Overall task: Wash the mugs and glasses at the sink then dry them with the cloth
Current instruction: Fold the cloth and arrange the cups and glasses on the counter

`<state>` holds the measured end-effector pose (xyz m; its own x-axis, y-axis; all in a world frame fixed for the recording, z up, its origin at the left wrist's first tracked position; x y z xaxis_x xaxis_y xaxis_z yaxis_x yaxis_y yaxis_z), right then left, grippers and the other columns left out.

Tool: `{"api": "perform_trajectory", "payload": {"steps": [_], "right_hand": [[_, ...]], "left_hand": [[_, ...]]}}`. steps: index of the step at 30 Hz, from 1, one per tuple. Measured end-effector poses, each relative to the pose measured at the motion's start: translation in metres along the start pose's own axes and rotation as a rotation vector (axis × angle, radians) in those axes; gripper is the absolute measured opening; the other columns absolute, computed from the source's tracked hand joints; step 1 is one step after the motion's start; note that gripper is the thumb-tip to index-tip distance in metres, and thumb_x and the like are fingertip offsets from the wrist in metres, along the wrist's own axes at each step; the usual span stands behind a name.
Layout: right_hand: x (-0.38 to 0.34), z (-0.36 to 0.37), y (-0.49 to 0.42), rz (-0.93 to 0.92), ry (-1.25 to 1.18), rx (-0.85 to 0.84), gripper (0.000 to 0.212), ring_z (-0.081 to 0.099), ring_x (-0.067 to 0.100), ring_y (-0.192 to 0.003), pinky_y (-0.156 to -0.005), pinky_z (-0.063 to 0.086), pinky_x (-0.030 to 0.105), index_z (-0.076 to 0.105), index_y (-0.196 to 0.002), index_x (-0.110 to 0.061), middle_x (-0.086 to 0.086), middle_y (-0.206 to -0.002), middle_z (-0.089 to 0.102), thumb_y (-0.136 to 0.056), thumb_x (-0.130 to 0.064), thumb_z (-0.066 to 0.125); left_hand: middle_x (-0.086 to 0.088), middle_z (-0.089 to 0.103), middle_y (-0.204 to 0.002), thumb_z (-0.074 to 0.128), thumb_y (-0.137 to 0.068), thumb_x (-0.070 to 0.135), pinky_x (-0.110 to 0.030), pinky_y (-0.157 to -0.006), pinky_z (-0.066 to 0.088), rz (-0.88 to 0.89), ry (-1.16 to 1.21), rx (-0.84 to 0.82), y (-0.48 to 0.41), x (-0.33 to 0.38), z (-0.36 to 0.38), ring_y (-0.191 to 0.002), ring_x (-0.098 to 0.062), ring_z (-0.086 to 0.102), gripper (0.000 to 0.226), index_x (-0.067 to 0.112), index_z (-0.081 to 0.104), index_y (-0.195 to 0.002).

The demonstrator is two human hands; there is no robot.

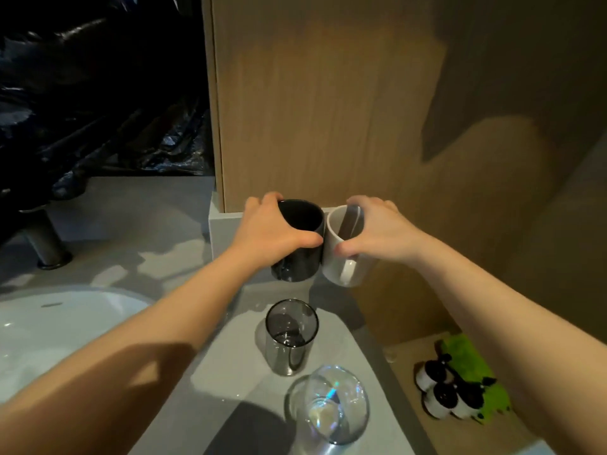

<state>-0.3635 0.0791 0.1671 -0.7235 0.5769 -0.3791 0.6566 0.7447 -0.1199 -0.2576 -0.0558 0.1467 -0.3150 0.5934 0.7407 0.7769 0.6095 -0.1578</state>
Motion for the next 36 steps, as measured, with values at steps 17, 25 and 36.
{"api": "perform_trajectory", "payload": {"steps": [17, 25, 36], "right_hand": [[0.055, 0.067, -0.015, -0.072, -0.004, -0.176, 0.091, 0.03, 0.027, -0.128, -0.095, 0.037, 0.036, 0.031, -0.142, -0.013, 0.007, -0.143, 0.037, -0.067, -0.039, 0.076], [0.055, 0.091, -0.017, -0.095, -0.016, -0.242, 0.09, 0.03, 0.026, -0.127, -0.094, 0.037, 0.035, 0.032, -0.141, -0.013, 0.007, -0.143, 0.037, -0.068, -0.04, 0.076], [0.052, 0.096, -0.023, -0.151, -0.105, -0.23, 0.084, 0.034, 0.02, -0.125, -0.097, 0.039, 0.031, 0.037, -0.134, -0.019, 0.0, -0.137, 0.034, -0.066, -0.041, 0.08]], "left_hand": [[-0.004, 0.038, -0.125, 0.081, -0.06, 0.05, -0.04, -0.097, 0.046, -0.202, -0.086, -0.005, -0.012, -0.037, 0.07, -0.117, -0.025, 0.046, 0.096, 0.016, 0.035, -0.138], [-0.006, 0.038, -0.132, 0.085, -0.06, 0.041, -0.034, -0.098, 0.043, -0.208, -0.071, 0.005, -0.009, -0.056, 0.076, -0.121, -0.022, 0.043, 0.098, 0.012, 0.033, -0.138], [-0.009, 0.03, -0.139, 0.084, -0.064, 0.043, -0.035, -0.104, 0.036, -0.278, -0.077, -0.03, -0.005, -0.071, 0.081, -0.131, -0.025, 0.034, 0.106, 0.009, 0.023, -0.144]]}}
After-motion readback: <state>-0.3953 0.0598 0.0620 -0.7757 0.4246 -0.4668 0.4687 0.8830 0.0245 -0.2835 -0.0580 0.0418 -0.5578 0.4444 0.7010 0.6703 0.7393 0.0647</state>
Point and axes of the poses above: each hand's wrist, its own y-axis away from the middle knuckle, its own z-axis out of the palm, x = y × z, the point moved 7 cm from there along -y, towards the middle knuckle
